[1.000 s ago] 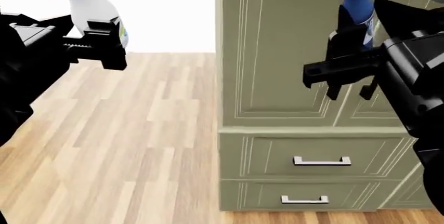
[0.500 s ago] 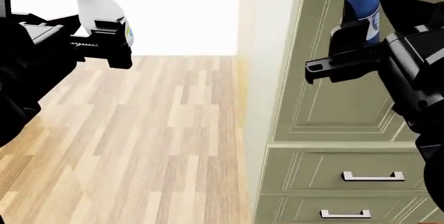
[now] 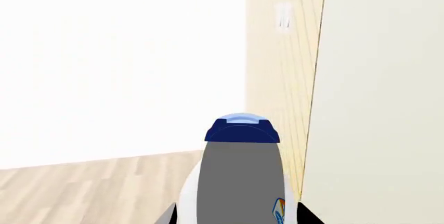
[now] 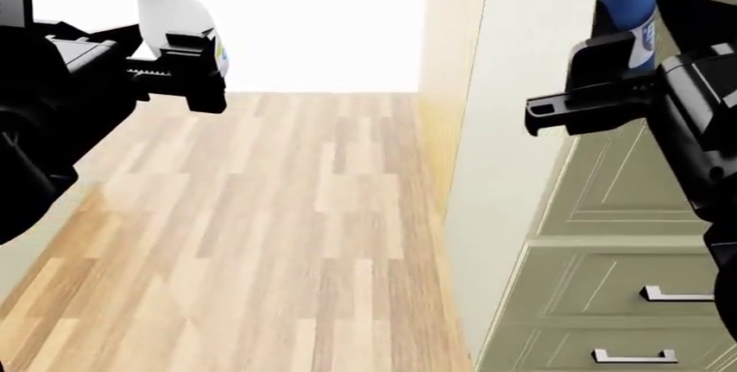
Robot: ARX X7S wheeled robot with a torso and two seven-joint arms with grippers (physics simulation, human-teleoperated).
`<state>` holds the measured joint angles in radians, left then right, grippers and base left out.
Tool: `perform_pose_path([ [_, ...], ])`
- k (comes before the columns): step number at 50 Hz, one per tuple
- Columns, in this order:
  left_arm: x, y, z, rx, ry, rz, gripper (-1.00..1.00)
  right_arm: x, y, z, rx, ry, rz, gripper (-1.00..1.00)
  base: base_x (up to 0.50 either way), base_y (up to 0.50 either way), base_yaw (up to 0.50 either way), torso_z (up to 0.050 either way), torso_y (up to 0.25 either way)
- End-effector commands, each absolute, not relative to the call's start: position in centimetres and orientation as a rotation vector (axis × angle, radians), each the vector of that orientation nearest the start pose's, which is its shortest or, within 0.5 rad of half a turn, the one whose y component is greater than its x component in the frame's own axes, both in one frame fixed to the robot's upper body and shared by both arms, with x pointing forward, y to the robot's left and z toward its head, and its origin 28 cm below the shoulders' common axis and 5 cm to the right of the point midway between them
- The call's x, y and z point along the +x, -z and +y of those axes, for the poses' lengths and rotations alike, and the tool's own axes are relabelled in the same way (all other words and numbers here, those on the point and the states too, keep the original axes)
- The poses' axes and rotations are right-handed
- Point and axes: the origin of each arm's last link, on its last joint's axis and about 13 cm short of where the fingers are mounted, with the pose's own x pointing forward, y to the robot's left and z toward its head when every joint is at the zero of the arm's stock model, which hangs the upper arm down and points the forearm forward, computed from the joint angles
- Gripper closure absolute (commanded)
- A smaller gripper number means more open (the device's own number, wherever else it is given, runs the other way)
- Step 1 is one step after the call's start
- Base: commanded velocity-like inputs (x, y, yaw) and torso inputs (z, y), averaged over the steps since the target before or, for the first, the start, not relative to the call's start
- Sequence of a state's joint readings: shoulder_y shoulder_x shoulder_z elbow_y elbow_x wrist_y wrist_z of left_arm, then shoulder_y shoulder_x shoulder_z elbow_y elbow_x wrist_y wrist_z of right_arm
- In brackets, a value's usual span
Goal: Move the drinks to the dining counter.
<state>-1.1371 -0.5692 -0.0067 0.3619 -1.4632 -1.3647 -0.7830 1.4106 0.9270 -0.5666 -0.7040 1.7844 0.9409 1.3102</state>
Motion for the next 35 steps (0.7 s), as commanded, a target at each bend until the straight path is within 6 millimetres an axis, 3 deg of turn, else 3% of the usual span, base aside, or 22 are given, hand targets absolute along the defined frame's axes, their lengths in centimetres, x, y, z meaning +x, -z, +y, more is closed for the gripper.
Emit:
perform_pose_path([
  [1, 24.67, -31.78, 25.73, 0.016, 0.148, -0.009, 1.0, 18.18, -32.45, -12.43, -0.291, 0.095, -0.226, 1.0, 0.13, 0.5, 0.0, 0.0, 0.0],
  [35, 24.84, -32.06, 25.62, 0.015, 0.154, -0.01, 1.0, 18.34, -32.5, -12.5, -0.303, 0.109, -0.217, 1.0, 0.28, 0.5, 0.0, 0.0, 0.002],
])
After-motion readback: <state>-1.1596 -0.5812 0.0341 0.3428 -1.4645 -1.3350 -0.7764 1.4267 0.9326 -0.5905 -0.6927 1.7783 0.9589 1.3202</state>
